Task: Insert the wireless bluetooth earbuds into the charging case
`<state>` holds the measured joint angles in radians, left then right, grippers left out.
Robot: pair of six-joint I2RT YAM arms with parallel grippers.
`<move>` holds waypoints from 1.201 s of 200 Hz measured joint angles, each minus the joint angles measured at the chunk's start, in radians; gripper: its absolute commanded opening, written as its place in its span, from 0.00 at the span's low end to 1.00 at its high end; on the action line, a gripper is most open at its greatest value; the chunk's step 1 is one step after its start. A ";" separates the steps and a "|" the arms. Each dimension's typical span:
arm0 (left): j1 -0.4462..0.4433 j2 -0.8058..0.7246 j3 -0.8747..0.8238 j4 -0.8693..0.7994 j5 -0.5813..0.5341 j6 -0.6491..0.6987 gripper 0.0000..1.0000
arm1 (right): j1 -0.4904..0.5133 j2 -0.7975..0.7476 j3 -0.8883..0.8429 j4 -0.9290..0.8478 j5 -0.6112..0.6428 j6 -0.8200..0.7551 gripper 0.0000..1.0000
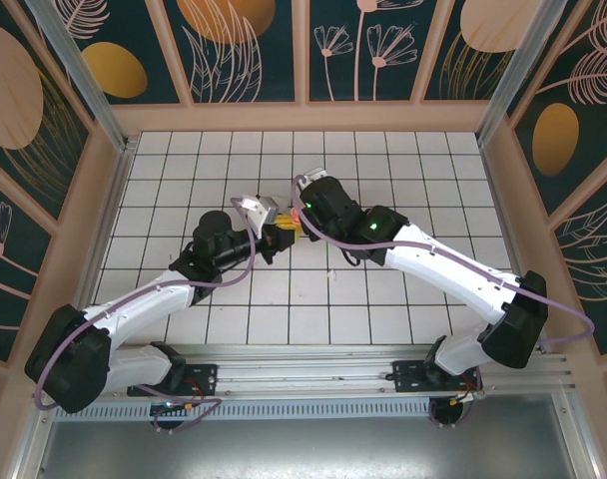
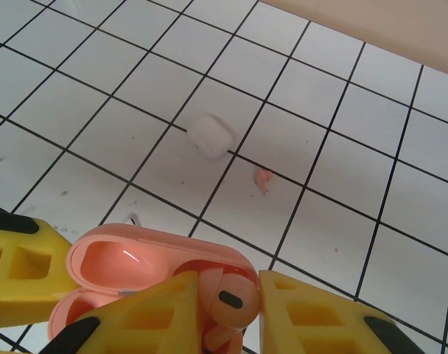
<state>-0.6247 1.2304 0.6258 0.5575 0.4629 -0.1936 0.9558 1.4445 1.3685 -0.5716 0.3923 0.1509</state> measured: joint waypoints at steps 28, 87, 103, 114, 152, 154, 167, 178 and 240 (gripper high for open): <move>0.000 0.002 0.000 -0.010 -0.001 -0.002 0.00 | 0.000 -0.006 -0.023 0.021 0.000 -0.015 0.25; 0.000 0.002 0.001 -0.018 0.004 -0.003 0.00 | 0.002 -0.023 -0.053 0.051 -0.007 -0.035 0.29; 0.000 0.002 0.001 -0.026 0.005 -0.004 0.00 | 0.002 -0.024 -0.058 0.053 -0.012 -0.039 0.31; 0.000 0.002 0.001 -0.031 0.008 -0.007 0.00 | 0.002 -0.026 -0.060 0.053 -0.021 -0.039 0.32; 0.000 0.002 0.001 -0.031 0.013 -0.018 0.00 | 0.002 -0.037 -0.069 0.068 -0.057 -0.038 0.32; 0.000 0.002 0.001 -0.031 0.013 -0.018 0.00 | 0.002 -0.038 -0.069 0.069 -0.060 -0.037 0.32; 0.000 0.002 0.002 -0.031 0.018 -0.020 0.00 | 0.002 -0.041 -0.071 0.070 -0.073 -0.037 0.32; 0.000 0.002 0.002 -0.031 0.024 -0.021 0.00 | 0.001 -0.045 -0.074 0.071 -0.080 -0.037 0.33; 0.000 0.001 0.003 -0.031 0.027 -0.026 0.00 | -0.018 -0.051 -0.074 0.069 -0.133 -0.003 0.33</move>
<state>-0.6247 1.2316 0.6285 0.5270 0.4896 -0.2192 0.9382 1.3937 1.2945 -0.5026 0.2592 0.1478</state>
